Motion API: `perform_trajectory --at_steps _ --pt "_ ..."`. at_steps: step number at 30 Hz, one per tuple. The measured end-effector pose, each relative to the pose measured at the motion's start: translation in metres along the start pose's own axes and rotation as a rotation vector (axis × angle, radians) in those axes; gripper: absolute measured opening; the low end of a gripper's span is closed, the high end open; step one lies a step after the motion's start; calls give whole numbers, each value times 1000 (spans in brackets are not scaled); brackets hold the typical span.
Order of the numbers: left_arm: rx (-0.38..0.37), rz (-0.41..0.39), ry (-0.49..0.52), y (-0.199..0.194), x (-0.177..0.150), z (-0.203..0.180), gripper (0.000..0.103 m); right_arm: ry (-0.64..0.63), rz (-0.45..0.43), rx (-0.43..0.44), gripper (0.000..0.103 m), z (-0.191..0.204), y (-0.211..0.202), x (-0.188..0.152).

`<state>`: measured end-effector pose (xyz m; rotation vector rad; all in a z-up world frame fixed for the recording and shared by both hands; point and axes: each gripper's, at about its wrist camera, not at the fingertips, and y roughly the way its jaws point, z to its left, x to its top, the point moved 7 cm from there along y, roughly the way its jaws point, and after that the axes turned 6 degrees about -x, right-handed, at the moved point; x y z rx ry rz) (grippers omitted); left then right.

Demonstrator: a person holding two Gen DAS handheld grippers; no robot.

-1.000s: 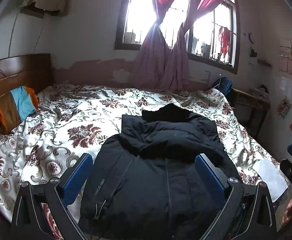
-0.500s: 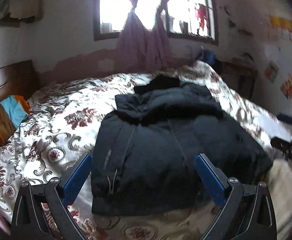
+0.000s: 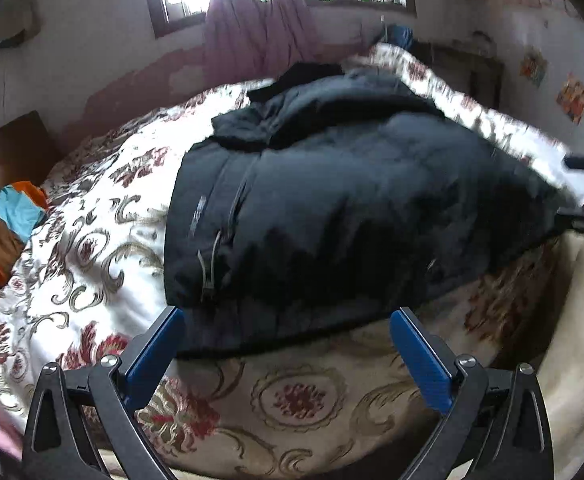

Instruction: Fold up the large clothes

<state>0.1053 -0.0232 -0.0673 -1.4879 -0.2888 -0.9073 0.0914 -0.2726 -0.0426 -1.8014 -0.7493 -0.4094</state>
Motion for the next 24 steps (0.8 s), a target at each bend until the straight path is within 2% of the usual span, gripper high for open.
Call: perform_trajectory --at_steps 6,12,16,20,24 --pt "25 58 21 14 -10 -1 103 -10 24 1 101 3 6 -3" --pt "50 103 56 27 -14 -3 103 -104 86 -23 101 20 18 -11" --pt "87 154 70 40 -20 -2 103 -176 107 -70 101 31 25 -12" --pt "109 171 68 47 -23 2 103 -268 152 -130 101 45 39 -17" --pt "119 185 77 52 -26 1 103 -335 157 -196 101 53 47 -16"
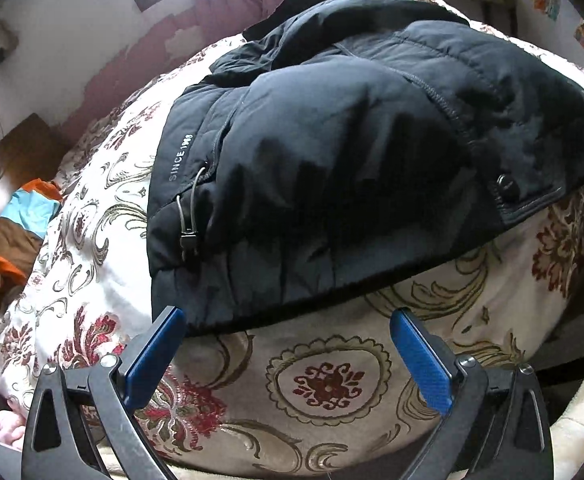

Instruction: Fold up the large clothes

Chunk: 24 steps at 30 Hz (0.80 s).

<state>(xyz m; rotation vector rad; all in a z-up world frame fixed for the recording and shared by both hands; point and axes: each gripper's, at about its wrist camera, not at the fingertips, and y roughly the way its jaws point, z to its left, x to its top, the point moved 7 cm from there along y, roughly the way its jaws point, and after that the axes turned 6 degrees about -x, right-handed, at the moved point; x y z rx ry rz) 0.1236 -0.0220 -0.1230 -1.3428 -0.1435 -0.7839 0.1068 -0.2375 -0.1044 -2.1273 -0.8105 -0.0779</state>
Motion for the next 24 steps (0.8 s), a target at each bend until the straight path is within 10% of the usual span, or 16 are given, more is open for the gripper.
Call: perform_trajectory --at_steps 9,24 --pt "8 -10 -4 8 2 0 103 -53 -31 -153 101 6 10 21" --pt "20 -148 11 -7 12 -10 103 358 -404 -102 101 -59 -34 37"
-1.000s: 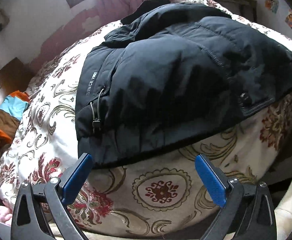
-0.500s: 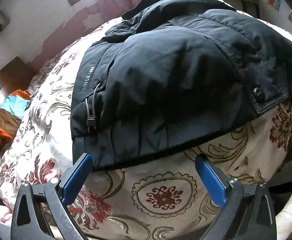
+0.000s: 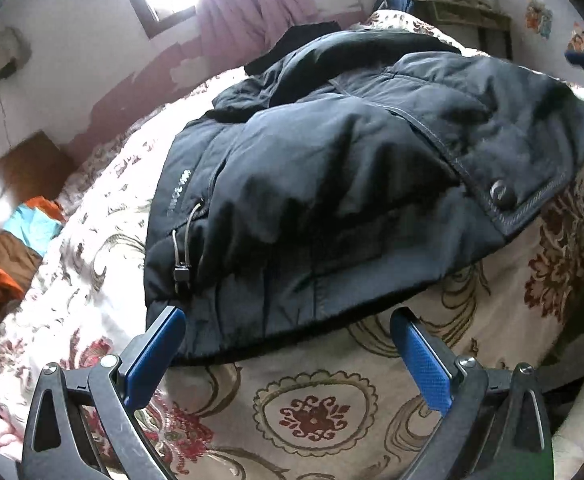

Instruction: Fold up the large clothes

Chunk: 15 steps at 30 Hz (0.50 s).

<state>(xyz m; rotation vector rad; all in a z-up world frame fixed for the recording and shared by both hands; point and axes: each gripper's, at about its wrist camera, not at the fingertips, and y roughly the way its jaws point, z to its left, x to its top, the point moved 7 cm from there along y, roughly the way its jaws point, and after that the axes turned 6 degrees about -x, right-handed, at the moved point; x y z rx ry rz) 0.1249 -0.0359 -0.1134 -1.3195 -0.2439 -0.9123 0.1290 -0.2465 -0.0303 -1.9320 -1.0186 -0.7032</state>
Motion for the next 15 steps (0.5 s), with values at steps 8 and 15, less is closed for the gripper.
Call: perform_trajectory --at_steps 8,15 --pt "171 4 73 18 2 0 103 66 -40 16 101 -19 7 -4" --pt "290 -48 63 28 9 18 103 -32 27 -69 101 -9 9 -8"
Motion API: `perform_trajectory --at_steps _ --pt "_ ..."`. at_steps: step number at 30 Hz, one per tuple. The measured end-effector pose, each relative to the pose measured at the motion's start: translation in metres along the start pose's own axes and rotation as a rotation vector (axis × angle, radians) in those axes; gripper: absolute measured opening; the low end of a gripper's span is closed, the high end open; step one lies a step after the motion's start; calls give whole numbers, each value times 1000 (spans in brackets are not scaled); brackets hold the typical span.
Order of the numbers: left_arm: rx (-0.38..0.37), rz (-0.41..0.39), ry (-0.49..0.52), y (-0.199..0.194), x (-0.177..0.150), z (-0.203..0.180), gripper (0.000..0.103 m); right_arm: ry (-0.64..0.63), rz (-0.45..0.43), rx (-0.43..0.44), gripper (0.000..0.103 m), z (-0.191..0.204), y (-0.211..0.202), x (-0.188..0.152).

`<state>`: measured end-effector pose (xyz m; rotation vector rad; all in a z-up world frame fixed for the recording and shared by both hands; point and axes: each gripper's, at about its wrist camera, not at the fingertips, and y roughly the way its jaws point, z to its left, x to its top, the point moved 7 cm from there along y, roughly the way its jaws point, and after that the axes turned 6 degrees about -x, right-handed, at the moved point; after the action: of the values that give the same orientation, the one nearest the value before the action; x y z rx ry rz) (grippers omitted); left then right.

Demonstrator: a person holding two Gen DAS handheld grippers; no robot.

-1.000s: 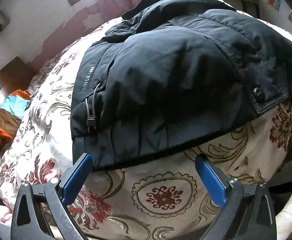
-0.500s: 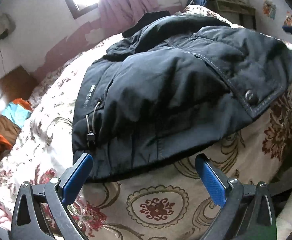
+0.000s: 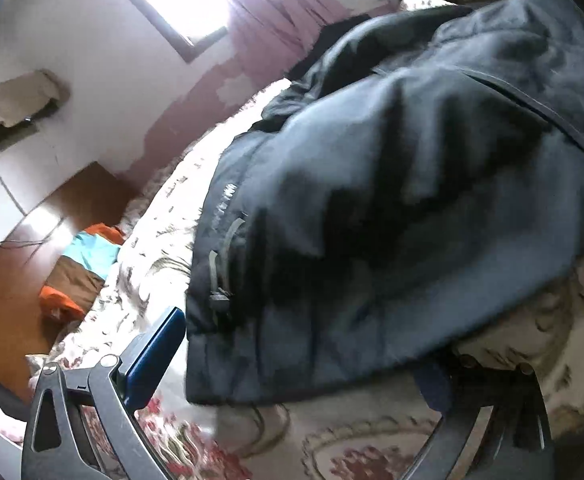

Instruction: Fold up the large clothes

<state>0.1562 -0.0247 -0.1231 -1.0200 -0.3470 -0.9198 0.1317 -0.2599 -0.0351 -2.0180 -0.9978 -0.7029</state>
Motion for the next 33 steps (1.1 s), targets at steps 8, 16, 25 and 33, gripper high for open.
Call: perform_trajectory --at_steps 8,16,25,33 --pt "80 -48 -41 3 8 22 99 -163 174 -92 100 9 16 -17" --pt "72 -152 18 -15 19 15 62 -143 207 -39 68 8 10 -19" --pt "64 -111 7 -7 21 13 35 -104 105 15 22 19 -3 -8" --pt "43 -202 -65 -34 32 20 9 5 -1 25 8 2 -29 4"
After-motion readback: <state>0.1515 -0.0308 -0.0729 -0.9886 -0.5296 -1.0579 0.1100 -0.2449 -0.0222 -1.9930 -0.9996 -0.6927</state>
